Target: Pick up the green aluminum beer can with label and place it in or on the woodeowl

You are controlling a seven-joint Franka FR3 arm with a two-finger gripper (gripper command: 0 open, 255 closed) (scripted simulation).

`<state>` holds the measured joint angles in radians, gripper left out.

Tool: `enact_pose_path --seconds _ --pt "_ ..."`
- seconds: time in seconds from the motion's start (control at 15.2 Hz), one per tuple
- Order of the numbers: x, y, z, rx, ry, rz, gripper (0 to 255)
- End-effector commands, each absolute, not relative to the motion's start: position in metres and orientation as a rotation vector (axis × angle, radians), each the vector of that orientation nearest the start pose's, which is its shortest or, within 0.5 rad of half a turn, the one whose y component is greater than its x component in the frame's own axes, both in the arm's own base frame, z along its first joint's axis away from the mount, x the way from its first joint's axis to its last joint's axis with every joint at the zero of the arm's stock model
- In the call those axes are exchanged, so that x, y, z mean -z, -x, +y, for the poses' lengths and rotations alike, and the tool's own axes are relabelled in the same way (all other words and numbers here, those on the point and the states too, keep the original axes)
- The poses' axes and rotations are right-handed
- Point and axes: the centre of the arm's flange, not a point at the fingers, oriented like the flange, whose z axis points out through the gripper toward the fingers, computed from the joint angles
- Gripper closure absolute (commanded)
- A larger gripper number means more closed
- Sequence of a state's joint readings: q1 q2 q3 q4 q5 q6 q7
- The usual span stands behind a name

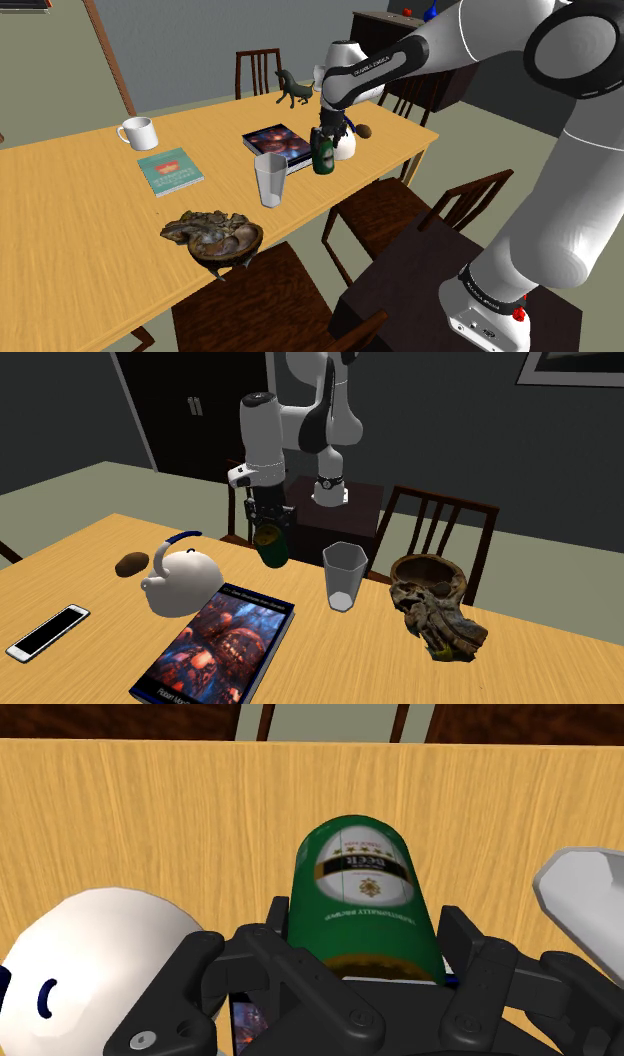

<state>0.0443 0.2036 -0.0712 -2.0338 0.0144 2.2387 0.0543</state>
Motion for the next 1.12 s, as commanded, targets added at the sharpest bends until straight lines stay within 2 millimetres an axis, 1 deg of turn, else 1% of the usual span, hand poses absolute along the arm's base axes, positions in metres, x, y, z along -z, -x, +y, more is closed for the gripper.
enact_pose_path --seconds 0.0,1.06 --pt "-0.359 -0.585 -0.015 0.004 3.142 0.139 255" --pt "-0.443 -0.585 -0.015 0.004 3.142 0.139 255"
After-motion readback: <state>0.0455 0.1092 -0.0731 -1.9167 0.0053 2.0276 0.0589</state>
